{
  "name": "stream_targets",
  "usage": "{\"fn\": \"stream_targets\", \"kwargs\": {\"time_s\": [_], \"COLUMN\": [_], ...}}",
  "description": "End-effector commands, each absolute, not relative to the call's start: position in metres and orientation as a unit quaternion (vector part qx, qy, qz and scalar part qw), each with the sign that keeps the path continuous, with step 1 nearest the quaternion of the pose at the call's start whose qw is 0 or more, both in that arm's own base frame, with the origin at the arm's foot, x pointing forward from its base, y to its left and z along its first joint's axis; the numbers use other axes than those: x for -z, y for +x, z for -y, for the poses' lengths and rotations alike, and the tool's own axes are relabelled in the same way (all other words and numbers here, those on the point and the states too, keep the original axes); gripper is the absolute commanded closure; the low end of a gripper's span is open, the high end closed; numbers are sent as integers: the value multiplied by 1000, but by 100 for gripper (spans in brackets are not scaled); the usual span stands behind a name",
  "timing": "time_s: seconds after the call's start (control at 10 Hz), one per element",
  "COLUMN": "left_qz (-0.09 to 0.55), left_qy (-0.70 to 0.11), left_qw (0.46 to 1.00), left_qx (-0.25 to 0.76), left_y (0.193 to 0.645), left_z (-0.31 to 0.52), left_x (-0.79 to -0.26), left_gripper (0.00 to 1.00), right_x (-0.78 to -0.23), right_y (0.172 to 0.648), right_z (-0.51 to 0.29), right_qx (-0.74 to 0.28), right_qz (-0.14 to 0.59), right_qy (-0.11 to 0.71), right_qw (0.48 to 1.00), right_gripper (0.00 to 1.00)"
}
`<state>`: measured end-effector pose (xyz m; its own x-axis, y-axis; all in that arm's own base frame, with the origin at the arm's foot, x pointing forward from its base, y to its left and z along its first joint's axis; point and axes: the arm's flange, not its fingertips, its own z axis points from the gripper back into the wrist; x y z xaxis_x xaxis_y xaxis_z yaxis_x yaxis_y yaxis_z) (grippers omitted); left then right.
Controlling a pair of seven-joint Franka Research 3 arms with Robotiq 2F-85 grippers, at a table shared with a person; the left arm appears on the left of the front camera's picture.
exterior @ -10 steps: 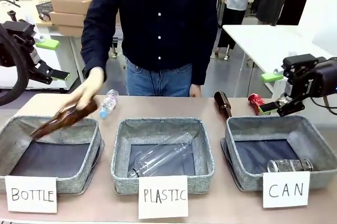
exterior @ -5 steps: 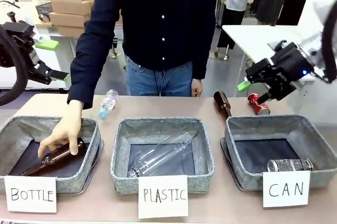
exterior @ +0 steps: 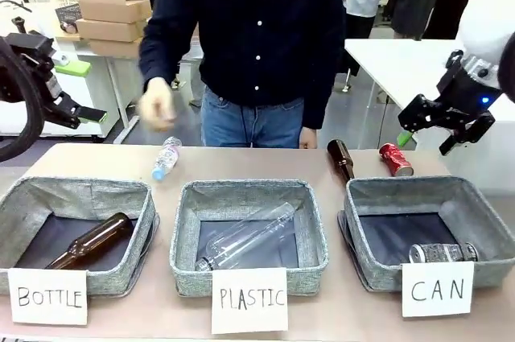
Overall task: Sort the can waste into the basket.
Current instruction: Pick up the can waste from the table and place it in the right Fabric basket.
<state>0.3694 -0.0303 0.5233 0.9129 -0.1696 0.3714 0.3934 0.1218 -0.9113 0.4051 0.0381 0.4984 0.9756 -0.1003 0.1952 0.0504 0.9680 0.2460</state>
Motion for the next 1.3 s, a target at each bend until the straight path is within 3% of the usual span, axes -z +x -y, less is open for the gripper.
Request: {"fn": "stream_targets", "kwargs": {"time_s": [0.0, 0.2, 0.5, 0.7, 0.8, 0.9, 1.2], "left_qz": [92, 92, 92, 92, 92, 92, 92], "left_qy": [-638, -638, -638, -638, -638, -638, -638], "left_qw": [741, 741, 741, 741, 741, 741, 741], "left_qx": [186, 186, 186, 186, 186, 186, 186], "left_y": [369, 369, 369, 369, 369, 369, 369], "left_z": [30, 30, 30, 30, 30, 30, 30], "left_x": [-525, -525, -525, -525, -525, -525, -525], "left_gripper": [0, 0, 0, 0, 0, 0, 0], "right_x": [-502, -490, -421, -383, -376, -363, -338], "right_y": [402, 509, 644, 666, 666, 655, 675], "right_z": [-34, -25, 0, -6, -12, 11, 9], "right_qx": [46, 143, 74, 96, 104, 72, 66], "right_qz": [108, 133, 106, 80, 65, 94, 55], "right_qy": [113, -2, -7, -97, -80, -47, -92], "right_qw": [987, 981, 992, 987, 989, 992, 992], "right_gripper": [0, 0, 0, 0, 0, 0, 0]}}
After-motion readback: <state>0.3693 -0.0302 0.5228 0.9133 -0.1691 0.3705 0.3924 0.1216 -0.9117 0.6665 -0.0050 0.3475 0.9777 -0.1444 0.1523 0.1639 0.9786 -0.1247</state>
